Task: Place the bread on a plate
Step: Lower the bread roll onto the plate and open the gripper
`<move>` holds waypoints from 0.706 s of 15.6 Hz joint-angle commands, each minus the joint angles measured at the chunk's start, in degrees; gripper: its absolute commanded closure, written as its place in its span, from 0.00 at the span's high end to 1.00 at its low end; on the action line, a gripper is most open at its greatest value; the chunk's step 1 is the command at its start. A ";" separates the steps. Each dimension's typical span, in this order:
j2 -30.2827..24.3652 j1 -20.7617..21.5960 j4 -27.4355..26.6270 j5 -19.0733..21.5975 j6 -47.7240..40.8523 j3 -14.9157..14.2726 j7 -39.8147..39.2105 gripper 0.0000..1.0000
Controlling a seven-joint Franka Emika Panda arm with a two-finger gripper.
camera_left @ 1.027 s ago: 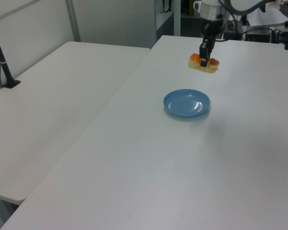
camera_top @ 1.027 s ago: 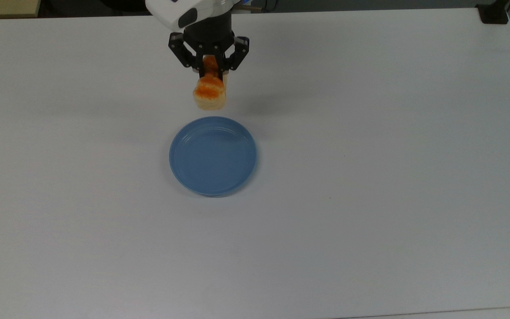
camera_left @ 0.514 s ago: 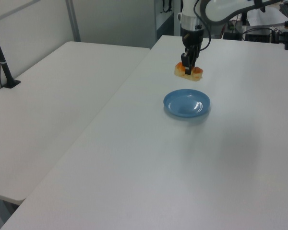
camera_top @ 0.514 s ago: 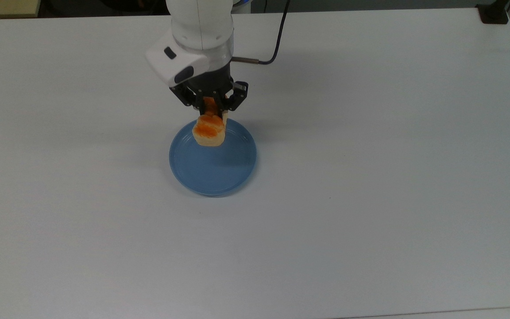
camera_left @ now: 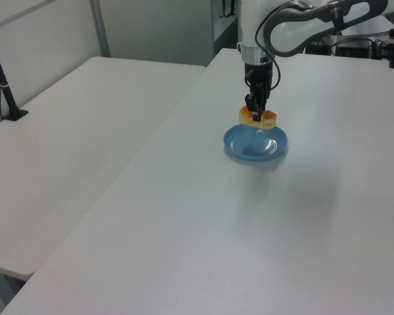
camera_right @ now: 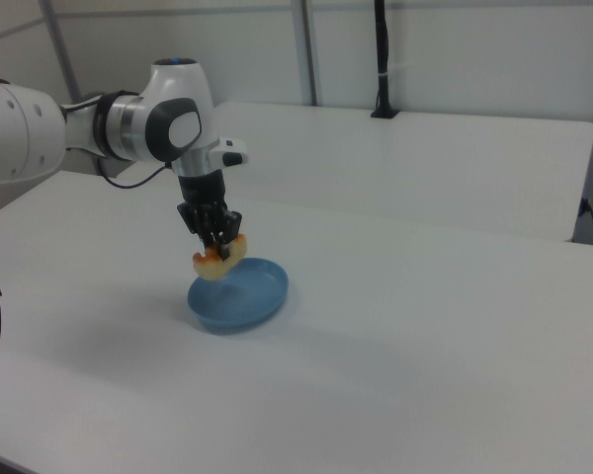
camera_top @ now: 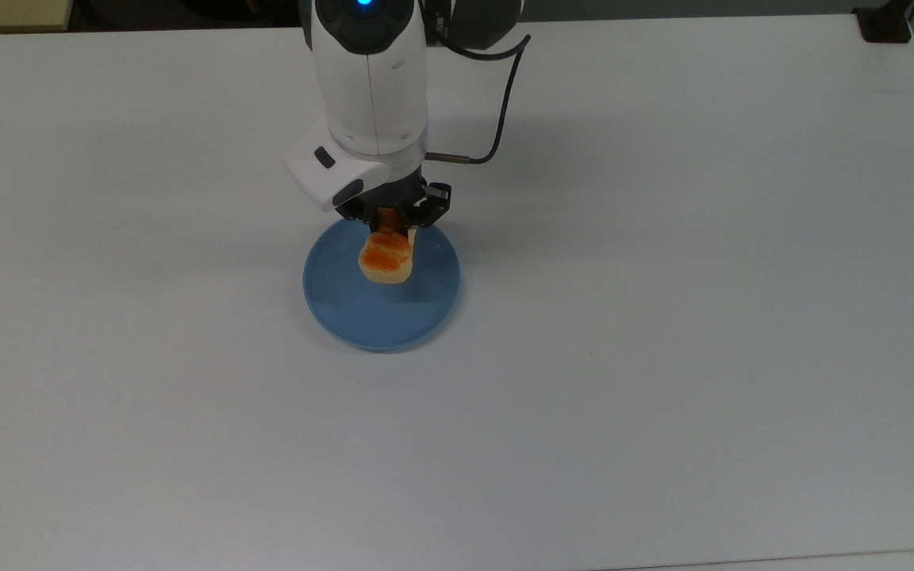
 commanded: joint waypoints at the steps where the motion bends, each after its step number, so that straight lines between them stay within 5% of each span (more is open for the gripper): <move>1: 2.67 1.40 1.10 -2.59 1.73 -0.19 3.47 0.33; 7: 4.88 1.58 1.01 -5.23 4.99 -0.19 6.03 0.39; 10: 4.88 1.66 0.92 -5.41 4.90 -0.19 6.29 0.83; 11: 4.87 1.66 0.83 -5.50 4.90 -0.19 6.55 0.87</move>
